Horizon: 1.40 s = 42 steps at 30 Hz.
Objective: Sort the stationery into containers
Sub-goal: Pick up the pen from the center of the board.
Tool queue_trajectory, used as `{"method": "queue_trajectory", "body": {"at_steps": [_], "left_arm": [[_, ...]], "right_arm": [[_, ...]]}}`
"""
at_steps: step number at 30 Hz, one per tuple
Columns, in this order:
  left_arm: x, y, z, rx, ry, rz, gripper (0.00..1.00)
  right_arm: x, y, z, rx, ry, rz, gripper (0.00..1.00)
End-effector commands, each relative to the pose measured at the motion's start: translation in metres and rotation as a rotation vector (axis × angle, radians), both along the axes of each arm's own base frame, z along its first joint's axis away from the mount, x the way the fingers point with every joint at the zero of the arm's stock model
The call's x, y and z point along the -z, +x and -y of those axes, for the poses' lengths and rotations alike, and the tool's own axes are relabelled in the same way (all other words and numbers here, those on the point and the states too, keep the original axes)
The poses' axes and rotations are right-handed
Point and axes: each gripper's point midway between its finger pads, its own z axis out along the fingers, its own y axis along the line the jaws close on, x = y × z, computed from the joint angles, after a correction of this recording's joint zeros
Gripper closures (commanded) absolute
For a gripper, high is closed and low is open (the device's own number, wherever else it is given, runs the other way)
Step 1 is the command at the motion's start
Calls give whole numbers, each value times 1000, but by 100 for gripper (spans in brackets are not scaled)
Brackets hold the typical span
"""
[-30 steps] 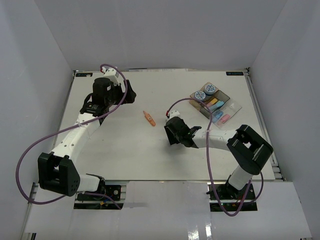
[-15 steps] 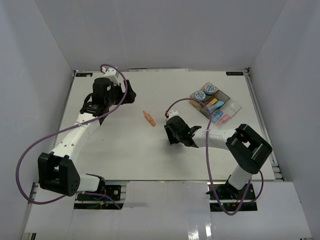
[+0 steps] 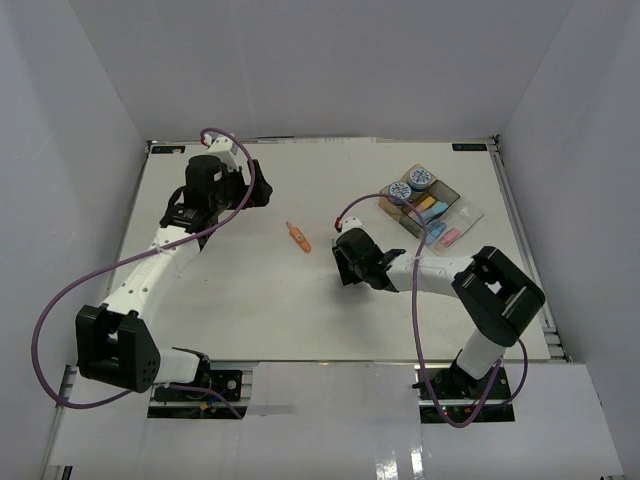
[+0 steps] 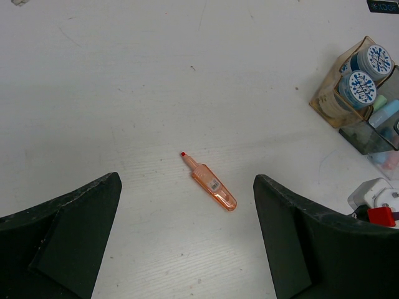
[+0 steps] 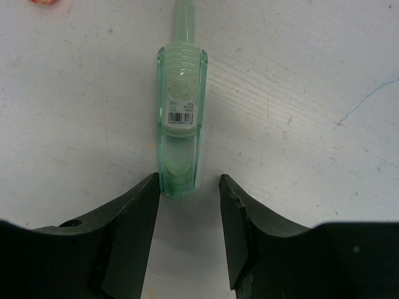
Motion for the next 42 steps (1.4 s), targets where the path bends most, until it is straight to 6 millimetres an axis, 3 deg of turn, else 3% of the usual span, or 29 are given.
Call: {"method": "queue_trajectory", "body": {"at_steps": [1, 10, 14, 21, 29, 39, 42], "left_arm": [[-7, -1, 1, 9, -10, 7, 2], [-4, -1, 2, 15, -9, -1, 2], [-4, -1, 2, 17, -11, -3, 2], [-2, -1, 4, 23, -19, -11, 2], [-4, -4, 13, 62, -55, -21, 2], [-8, -8, 21, 96, -87, -30, 2], [-1, -15, 30, 129, -135, -75, 2]], "right_arm": [[3, 2, -5, -38, -11, -7, 51], [5, 5, -10, -70, -18, -12, 53], [11, 0, -3, -67, -55, -36, 57], [1, 2, 3, -83, -86, -13, 75], [-65, 6, -5, -131, -49, 45, 75], [-112, 0, -11, -173, 22, 72, 73], [-140, 1, -21, -206, 84, 116, 73]]}}
